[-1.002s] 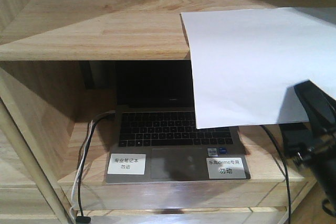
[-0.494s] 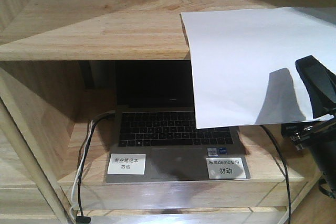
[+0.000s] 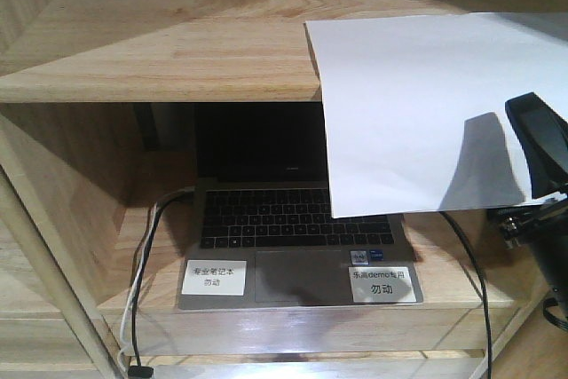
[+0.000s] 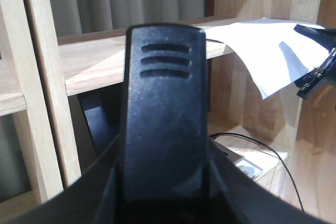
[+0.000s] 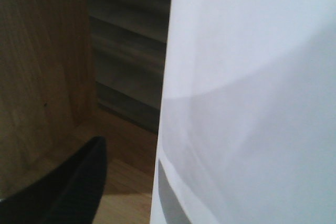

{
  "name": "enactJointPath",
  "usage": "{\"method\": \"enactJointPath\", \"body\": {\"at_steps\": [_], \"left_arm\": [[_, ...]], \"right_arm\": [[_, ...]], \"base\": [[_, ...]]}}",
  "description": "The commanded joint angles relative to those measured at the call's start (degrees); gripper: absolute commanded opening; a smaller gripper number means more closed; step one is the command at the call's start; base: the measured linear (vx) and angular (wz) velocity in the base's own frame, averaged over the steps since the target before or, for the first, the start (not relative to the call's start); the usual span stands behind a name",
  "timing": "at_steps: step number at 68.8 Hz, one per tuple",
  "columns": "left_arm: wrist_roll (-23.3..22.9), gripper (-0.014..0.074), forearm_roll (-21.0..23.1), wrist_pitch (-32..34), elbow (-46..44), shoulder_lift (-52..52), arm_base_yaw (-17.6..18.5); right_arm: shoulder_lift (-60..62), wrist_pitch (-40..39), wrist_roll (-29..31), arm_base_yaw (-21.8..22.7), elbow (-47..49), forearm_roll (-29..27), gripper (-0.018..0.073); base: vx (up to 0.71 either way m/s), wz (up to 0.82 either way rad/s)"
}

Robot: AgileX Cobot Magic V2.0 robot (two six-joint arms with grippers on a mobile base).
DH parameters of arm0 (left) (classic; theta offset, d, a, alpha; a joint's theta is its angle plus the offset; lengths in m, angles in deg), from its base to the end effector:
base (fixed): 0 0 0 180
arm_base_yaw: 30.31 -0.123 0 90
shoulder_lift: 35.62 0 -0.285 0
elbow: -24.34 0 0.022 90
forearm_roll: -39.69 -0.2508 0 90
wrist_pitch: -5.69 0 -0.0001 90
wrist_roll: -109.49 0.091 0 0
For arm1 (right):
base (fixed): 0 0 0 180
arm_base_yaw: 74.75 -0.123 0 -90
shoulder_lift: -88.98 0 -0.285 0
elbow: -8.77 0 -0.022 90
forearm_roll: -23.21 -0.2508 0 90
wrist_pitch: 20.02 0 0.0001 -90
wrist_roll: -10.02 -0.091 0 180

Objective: Grab stapler and paper to desk for stapling

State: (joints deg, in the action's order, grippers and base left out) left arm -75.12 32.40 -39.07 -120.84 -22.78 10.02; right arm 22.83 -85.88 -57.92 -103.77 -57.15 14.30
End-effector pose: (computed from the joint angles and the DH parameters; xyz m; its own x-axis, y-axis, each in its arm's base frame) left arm -0.0075 0.0170 0.3680 -0.0233 0.0330 -0.9992 0.5768 0.8168 0.0135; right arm 0.1534 0.0704 0.2678 -0.2380 0.9422 -0.2357 -0.4470 0.1092 0.8878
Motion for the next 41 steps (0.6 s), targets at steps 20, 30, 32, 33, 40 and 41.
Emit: {"method": "enactJointPath", "body": {"at_steps": [20, 30, 32, 33, 40, 41], "left_arm": [[-0.1, -0.0006, -0.2, 6.6, -1.4, 1.1, 0.1], [-0.1, -0.0006, -0.2, 6.6, -1.4, 1.1, 0.1], [-0.1, -0.0006, -0.2, 6.6, -1.4, 1.1, 0.1], [-0.1, -0.0006, -0.2, 6.6, -1.4, 1.1, 0.1], [-0.1, -0.0006, -0.2, 6.6, -1.4, 1.1, 0.1], [-0.1, -0.0006, -0.2, 6.6, -1.4, 1.1, 0.1]], "right_arm": [[0.7, -11.2, 0.8, -0.1, 1.7, 0.9, 0.0099], [0.7, -11.2, 0.8, -0.1, 1.7, 1.9, -0.0015], [0.7, -11.2, 0.8, -0.1, 1.7, 1.9, -0.0013], [0.7, -11.2, 0.8, -0.1, 1.7, 1.9, -0.0012], [1.5, -11.2, 0.8, -0.1, 1.7, 1.9, -0.0011], [1.8, -11.2, 0.8, -0.1, 1.7, 1.9, -0.001]], "base": [[0.0, 0.0], [0.0, 0.0], [0.0, 0.0], [0.0, 0.0], [0.0, 0.0], [0.0, 0.0]]}}
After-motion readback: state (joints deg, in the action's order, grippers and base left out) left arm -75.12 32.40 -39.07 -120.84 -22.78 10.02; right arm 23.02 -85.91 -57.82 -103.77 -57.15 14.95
